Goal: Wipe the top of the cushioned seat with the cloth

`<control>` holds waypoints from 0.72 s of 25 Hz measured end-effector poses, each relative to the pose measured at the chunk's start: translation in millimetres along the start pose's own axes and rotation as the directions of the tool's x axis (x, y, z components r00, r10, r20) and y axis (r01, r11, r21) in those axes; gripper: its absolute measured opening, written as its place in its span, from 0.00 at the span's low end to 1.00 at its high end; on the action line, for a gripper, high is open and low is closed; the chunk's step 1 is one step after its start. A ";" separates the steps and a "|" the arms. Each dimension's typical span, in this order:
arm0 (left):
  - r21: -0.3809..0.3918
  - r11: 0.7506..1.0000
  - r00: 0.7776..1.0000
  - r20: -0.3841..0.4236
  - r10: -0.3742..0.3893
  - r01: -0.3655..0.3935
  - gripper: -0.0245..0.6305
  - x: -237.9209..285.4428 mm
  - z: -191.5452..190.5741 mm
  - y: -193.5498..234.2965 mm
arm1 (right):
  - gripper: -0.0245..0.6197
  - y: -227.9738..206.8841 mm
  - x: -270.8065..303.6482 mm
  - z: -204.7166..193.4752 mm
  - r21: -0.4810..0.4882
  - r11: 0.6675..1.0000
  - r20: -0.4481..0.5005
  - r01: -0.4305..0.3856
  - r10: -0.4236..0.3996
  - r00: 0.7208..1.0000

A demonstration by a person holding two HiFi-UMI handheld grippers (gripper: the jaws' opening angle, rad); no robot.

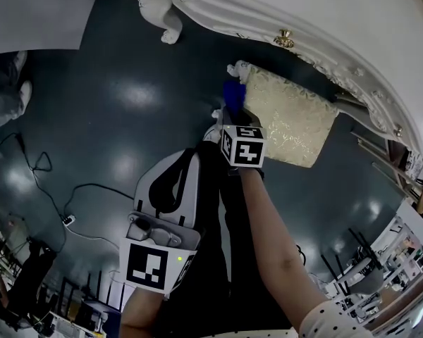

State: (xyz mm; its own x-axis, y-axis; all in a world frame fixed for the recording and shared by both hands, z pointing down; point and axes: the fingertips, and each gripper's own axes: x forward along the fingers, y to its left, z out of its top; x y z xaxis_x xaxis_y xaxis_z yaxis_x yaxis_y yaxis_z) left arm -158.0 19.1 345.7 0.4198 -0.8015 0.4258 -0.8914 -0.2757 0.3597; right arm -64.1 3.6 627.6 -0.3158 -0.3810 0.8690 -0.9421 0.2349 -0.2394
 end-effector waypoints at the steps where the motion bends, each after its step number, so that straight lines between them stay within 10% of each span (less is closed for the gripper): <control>1: 0.000 1.000 1.000 0.000 0.005 -0.005 0.05 -1.2 -0.6 1.2 | 0.14 0.2 -0.2 -0.7 -0.001 1.000 0.000 -0.003 0.003 1.000; 18: 0.026 1.000 1.000 0.004 0.003 -0.003 0.05 0.7 2.7 -31.1 | 0.14 -3.2 -32.3 8.6 0.050 0.988 0.081 -0.147 0.142 0.987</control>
State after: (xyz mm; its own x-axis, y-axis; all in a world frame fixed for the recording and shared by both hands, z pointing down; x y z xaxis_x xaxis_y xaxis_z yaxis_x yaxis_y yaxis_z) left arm -130.5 25.7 332.6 0.4165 -0.8043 0.4238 -0.8968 -0.2871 0.3365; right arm -51.8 7.5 596.5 -0.4547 -0.4145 0.7883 -0.8901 0.2430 -0.3856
